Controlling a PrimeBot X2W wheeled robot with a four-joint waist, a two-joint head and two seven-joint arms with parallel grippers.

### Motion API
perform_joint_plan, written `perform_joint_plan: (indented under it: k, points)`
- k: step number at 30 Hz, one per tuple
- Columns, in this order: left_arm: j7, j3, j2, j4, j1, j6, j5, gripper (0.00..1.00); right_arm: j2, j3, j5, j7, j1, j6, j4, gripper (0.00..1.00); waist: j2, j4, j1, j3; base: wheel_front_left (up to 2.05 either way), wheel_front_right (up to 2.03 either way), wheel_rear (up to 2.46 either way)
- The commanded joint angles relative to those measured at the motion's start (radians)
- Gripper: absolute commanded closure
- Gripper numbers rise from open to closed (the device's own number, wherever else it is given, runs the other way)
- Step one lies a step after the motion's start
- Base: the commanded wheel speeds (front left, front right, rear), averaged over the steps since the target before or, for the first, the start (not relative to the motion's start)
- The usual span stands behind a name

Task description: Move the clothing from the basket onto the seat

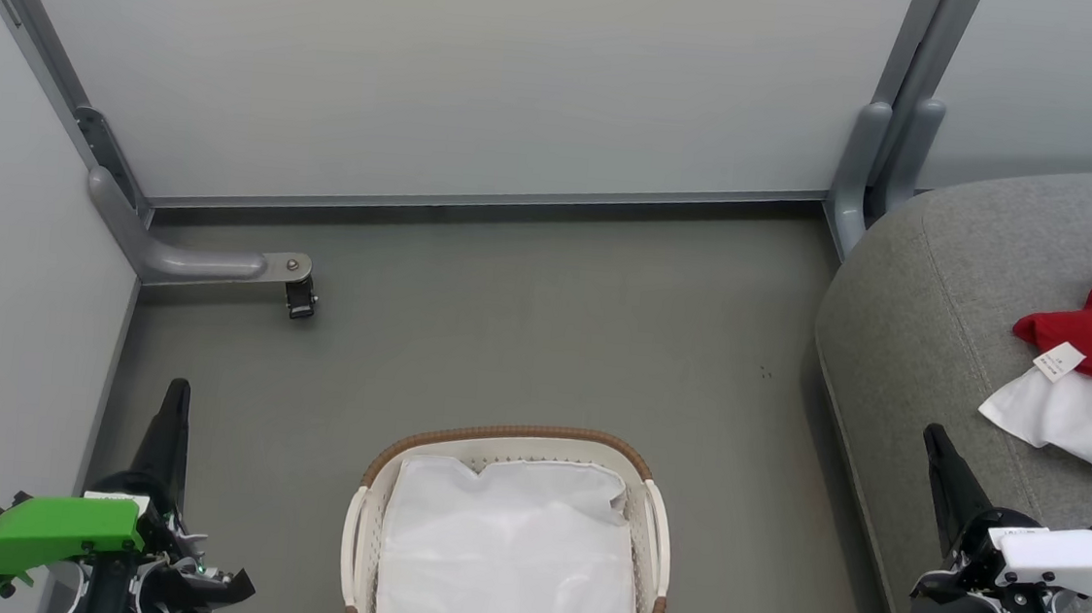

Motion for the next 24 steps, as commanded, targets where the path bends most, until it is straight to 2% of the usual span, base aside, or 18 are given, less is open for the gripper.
perform_joint_plan:
  k: [1, 24]
  points:
    - [0.003, 0.002, 0.006, -0.001, -0.010, -0.004, -0.003, 1.00, -0.006, -0.001, 0.004, 0.001, -0.007, -0.001, -0.004, 1.00, 0.0000, 0.000, 0.0000, 0.000, 0.00, 0.00, 0.00]
    - [0.003, 0.002, 0.006, -0.001, -0.010, -0.004, -0.003, 1.00, -0.006, -0.001, 0.004, 0.001, -0.007, -0.001, -0.003, 1.00, 0.0000, 0.000, 0.0000, 0.000, 0.00, 0.00, 0.00]
